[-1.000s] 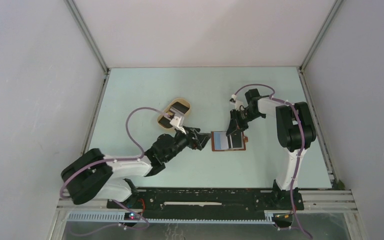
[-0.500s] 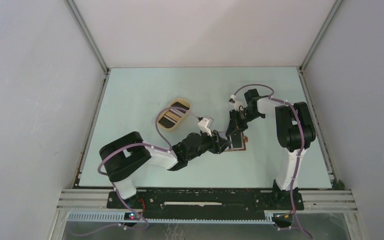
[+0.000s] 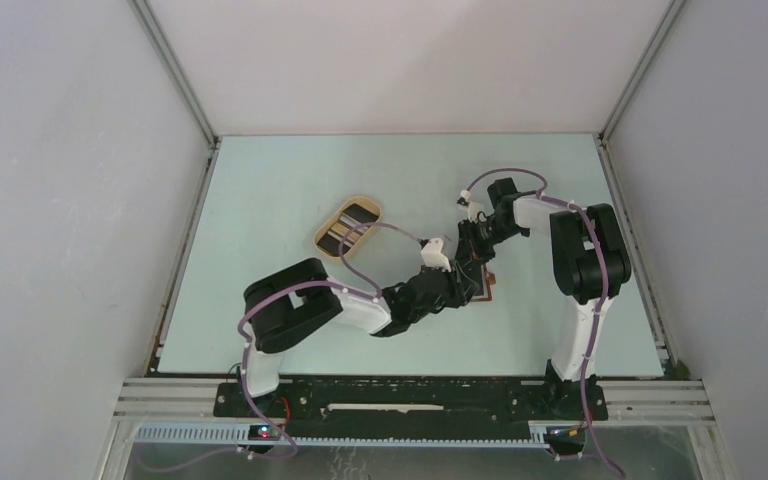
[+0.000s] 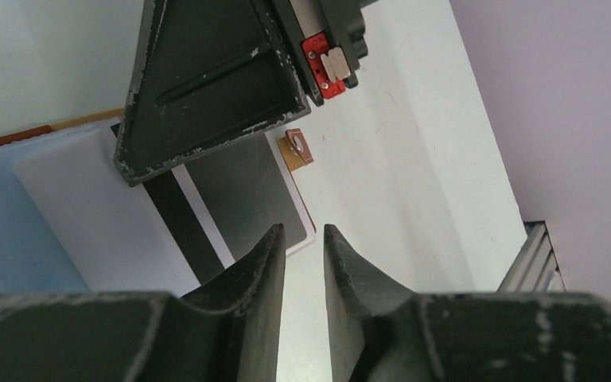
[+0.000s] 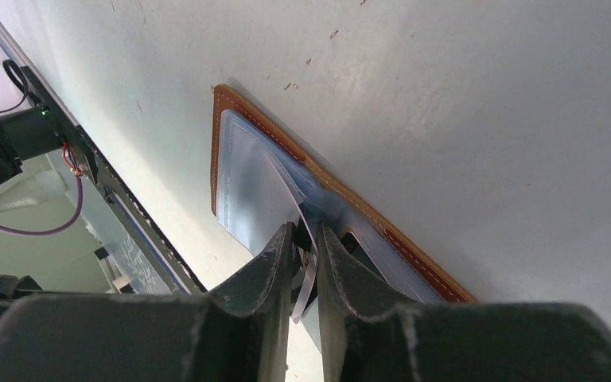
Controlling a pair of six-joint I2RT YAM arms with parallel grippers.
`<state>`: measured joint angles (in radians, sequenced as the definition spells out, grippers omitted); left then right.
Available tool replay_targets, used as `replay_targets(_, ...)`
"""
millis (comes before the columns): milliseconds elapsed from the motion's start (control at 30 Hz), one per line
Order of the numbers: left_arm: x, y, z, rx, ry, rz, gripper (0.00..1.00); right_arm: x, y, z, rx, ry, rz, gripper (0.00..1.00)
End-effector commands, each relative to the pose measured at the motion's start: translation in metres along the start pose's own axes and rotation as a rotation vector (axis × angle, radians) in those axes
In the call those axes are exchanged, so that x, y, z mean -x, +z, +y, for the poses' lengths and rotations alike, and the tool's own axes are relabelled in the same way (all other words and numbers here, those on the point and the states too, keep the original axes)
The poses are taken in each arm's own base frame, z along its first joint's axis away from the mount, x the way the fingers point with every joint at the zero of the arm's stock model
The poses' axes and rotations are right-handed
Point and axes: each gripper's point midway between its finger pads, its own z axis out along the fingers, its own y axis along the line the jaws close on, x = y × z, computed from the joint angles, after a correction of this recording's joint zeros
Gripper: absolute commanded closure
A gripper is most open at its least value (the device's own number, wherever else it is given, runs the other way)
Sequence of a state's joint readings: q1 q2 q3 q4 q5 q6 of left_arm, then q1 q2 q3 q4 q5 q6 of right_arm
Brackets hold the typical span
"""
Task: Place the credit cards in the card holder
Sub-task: Insert the credit card into the card holder.
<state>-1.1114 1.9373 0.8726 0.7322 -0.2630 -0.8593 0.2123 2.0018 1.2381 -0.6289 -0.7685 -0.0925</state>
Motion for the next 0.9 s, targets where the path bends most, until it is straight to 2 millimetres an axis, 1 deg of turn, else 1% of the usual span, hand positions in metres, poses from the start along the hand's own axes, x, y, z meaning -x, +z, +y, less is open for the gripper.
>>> replay_targets(0,0.009,0.017,-0.006,0.082,-0.055,-0.031,0.71,0.001,0.002,-0.005,-0.036,-0.031,0.014,0.76)
replay_targets(233,-0.001,0.028,0.006,0.184,-0.062,0.008,0.70,0.001,0.002,-0.005,-0.033,-0.030,0.014,0.75)
replay_targets(367,-0.004,0.031,0.014,0.241,-0.043,0.024,0.69,0.001,0.002,-0.005,-0.032,-0.031,0.014,0.75)
replay_targets(433,-0.006,0.030,0.019,0.273,-0.037,0.027,0.69,0.001,0.002,-0.004,-0.031,-0.031,0.013,0.75)
replay_targets(600,-0.003,0.024,0.030,0.345,-0.019,0.000,0.69,0.002,0.001,-0.003,-0.030,-0.035,0.009,0.75)
replay_targets(733,0.005,0.017,0.036,0.404,0.000,-0.047,0.69,0.002,0.000,-0.002,-0.028,-0.034,0.010,0.74)
replay_targets(867,0.009,0.014,0.043,0.443,0.001,-0.070,0.69,0.002,0.001,-0.002,-0.027,-0.034,0.010,0.70)
